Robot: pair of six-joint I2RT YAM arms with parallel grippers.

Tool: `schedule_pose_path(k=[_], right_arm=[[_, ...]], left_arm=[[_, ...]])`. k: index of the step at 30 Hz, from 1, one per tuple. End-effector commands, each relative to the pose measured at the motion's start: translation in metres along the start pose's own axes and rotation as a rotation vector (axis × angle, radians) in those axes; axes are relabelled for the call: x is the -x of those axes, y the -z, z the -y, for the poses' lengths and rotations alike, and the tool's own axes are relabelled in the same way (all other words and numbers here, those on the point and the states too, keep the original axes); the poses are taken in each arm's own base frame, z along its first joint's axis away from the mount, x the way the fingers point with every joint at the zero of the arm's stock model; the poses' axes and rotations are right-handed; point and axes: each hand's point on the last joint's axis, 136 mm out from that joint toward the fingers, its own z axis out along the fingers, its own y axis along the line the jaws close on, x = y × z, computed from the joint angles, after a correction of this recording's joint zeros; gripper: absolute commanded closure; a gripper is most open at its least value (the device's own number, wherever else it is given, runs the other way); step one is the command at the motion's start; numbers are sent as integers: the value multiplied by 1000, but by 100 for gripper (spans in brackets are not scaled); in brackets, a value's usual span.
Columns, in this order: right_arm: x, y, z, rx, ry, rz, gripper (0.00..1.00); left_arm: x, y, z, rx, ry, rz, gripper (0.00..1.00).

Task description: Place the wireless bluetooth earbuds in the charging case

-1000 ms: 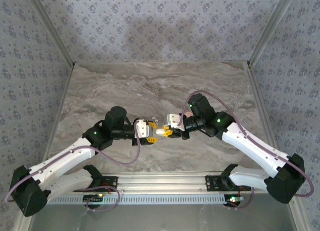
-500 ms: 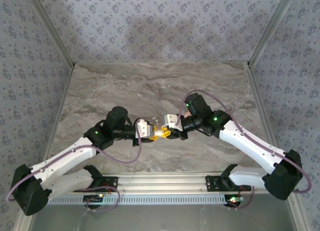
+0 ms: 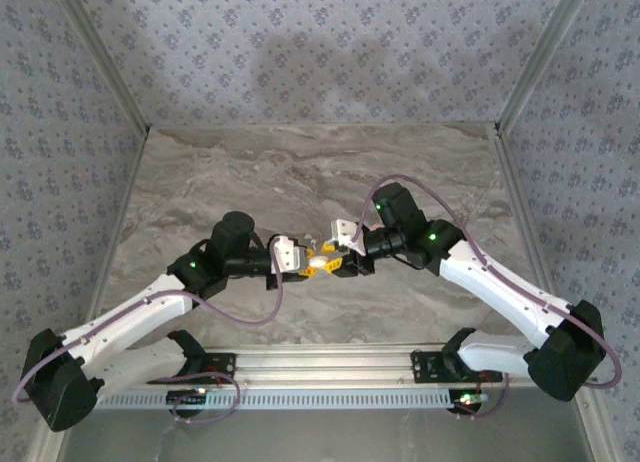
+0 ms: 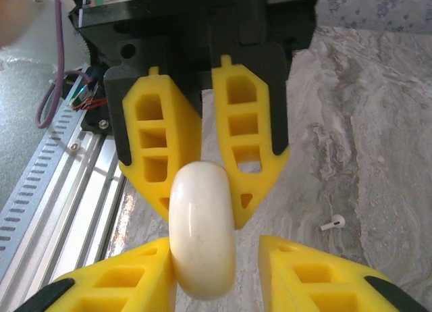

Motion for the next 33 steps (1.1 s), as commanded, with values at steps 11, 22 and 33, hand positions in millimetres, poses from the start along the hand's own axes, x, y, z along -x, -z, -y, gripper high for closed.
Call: schedule_pose_path(k=[11, 22, 33], right_arm=[[9, 24, 48, -151, -134, 143, 63], [4, 31, 72, -261, -403, 94, 61], [-67, 0, 116, -484, -1010, -288, 62]], left_arm=[[11, 3, 1, -28, 46, 124, 89], [-32, 20, -59, 285, 306, 167, 90], [-97, 79, -113, 687, 636, 139, 87]])
